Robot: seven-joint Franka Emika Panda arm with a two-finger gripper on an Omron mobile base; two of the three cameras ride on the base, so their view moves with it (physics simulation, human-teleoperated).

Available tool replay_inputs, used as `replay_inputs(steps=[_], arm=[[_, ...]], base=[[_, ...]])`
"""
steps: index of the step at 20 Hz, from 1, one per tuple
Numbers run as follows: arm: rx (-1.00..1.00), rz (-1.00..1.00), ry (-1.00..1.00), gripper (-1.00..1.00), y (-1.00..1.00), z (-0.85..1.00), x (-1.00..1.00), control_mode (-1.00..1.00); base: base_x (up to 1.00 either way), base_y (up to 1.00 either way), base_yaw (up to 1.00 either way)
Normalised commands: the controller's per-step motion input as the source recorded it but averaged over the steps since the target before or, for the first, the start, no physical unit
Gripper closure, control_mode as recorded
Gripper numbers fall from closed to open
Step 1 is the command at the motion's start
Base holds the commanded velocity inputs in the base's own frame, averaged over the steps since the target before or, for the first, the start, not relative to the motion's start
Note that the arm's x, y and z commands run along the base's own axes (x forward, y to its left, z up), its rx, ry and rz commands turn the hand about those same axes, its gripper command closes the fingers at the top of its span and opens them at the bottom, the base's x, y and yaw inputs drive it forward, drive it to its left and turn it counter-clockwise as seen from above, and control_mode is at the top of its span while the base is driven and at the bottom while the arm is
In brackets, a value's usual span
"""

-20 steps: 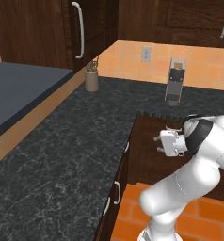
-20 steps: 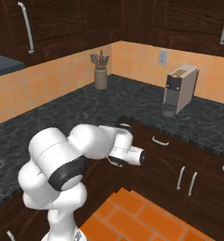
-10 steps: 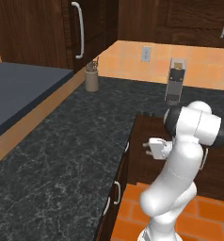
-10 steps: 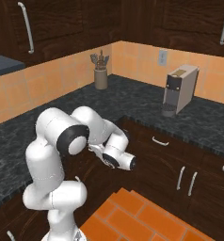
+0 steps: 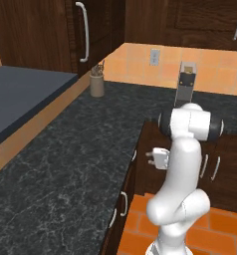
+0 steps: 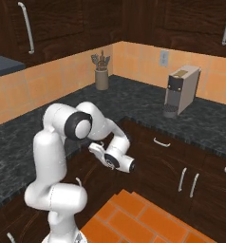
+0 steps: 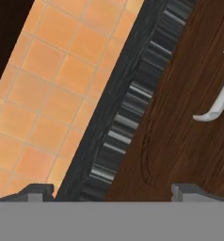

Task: Take a straw from the drawer in front and place it inside the glass cup on the dining counter.

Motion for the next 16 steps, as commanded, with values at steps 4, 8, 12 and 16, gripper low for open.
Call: replay_inputs(steps=[4, 8, 12, 16], arm=[[0.0, 0.0, 0.06, -1.0, 0.31, -0.1, 0.37, -1.0], [0.0, 0.0, 0.1, -1.0, 0.13, -0.2, 0.36, -1.0], [0.0, 0.0, 0.11, -1.0, 0.0, -0.3, 0.32, -1.0], [0.0, 0.0, 0.08, -1.0, 0.0, -0.39, 0.32, -1.0]], base=[[0.0, 0.0, 0.0], [0.0, 0.0, 0.0], [0.0, 0.0, 0.0], [0.0, 0.0, 0.0]])
